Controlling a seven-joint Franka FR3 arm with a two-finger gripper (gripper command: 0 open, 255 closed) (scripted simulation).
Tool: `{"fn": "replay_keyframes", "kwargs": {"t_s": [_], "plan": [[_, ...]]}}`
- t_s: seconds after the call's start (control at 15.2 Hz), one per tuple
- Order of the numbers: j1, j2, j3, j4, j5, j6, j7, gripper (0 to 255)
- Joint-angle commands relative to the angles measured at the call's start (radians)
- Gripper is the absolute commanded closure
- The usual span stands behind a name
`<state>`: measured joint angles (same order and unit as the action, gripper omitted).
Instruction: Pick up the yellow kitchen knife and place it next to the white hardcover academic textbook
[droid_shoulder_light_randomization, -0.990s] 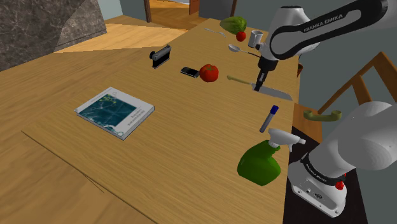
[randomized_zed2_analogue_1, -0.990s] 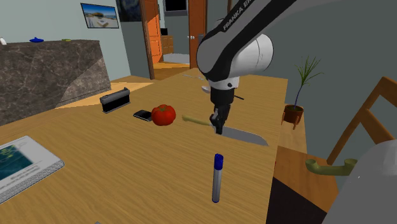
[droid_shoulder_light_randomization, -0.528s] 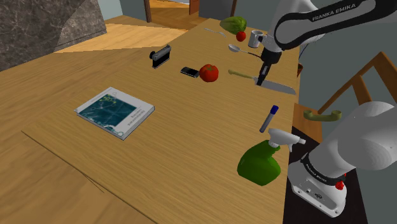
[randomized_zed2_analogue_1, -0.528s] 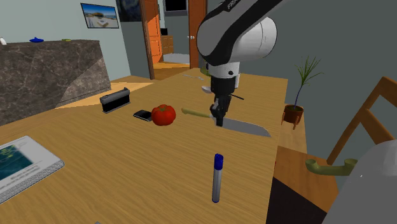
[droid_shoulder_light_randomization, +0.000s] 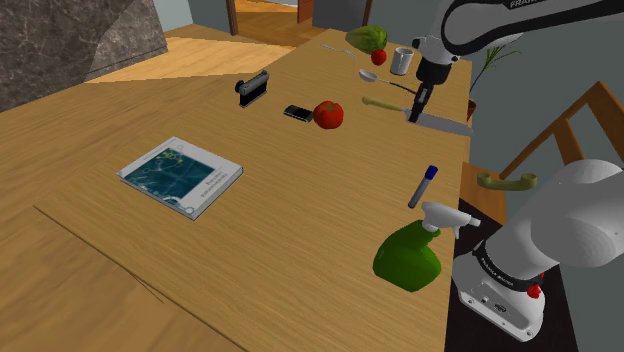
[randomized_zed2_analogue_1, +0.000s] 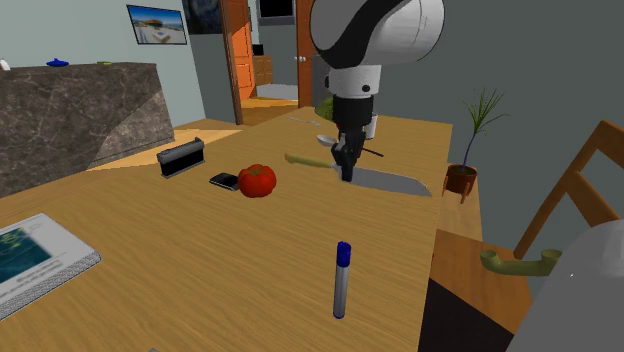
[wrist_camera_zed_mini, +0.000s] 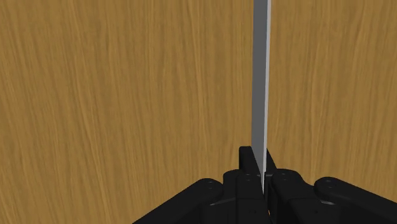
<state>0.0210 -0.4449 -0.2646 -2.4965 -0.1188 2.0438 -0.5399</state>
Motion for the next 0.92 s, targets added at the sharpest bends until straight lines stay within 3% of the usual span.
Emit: {"fn": "replay_keyframes", "kwargs": {"t_s": [0.0,0.86], "plan": [[0.001,-0.007,0.003,0.023,0.002,-0.031,0.001,255],[0.144,0.027,0.226,0.039,0.116,-0.019,0.294,255]]}}
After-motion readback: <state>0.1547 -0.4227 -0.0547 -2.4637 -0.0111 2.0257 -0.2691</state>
